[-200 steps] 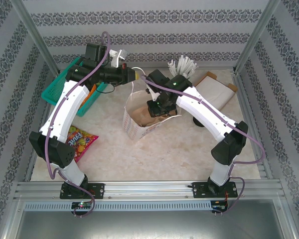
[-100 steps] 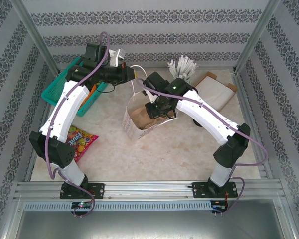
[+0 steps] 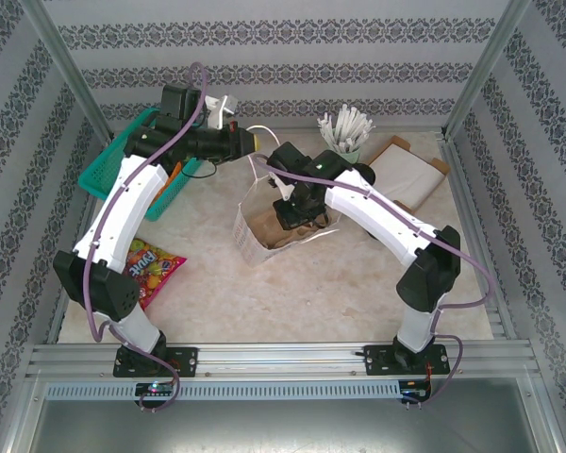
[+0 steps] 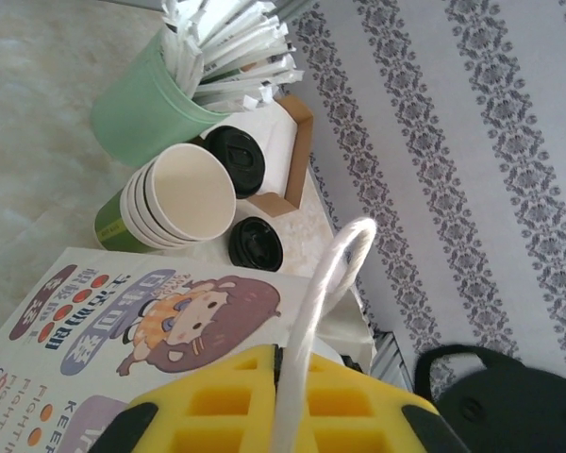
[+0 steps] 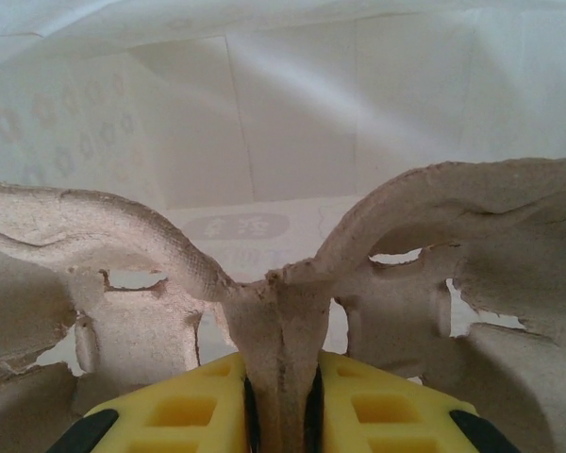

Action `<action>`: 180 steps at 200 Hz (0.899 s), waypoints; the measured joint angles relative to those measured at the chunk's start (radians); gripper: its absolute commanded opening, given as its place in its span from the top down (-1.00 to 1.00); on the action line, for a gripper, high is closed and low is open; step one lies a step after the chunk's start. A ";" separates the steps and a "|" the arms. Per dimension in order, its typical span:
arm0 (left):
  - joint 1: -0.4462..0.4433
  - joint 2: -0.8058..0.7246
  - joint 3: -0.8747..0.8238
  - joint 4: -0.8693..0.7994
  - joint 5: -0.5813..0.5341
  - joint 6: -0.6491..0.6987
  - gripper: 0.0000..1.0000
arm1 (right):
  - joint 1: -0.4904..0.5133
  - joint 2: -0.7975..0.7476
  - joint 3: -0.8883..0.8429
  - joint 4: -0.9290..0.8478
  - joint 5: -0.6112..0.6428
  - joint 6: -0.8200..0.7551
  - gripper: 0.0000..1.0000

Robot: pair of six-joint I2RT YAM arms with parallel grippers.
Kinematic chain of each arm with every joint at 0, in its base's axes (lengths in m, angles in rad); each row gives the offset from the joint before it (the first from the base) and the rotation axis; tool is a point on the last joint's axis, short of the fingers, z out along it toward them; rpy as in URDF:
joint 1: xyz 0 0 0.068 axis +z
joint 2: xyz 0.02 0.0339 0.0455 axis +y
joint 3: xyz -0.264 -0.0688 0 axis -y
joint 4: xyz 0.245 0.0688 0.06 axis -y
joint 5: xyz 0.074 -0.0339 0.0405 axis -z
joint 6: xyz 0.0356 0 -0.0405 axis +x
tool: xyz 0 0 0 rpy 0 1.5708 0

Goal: Pack the takeout coffee

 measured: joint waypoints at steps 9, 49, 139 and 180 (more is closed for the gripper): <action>0.000 -0.011 -0.014 0.008 0.015 0.022 0.41 | -0.003 0.010 0.004 0.000 0.000 0.004 0.53; 0.001 -0.161 -0.169 0.051 0.003 0.151 -0.43 | -0.013 0.021 0.010 -0.002 -0.004 0.031 0.54; -0.086 -0.596 -0.607 0.239 -0.028 0.383 -0.99 | -0.020 0.021 0.010 -0.001 -0.011 0.076 0.54; -0.222 -0.647 -0.666 0.313 -0.028 0.487 -1.00 | -0.020 0.021 0.010 -0.002 -0.011 0.083 0.53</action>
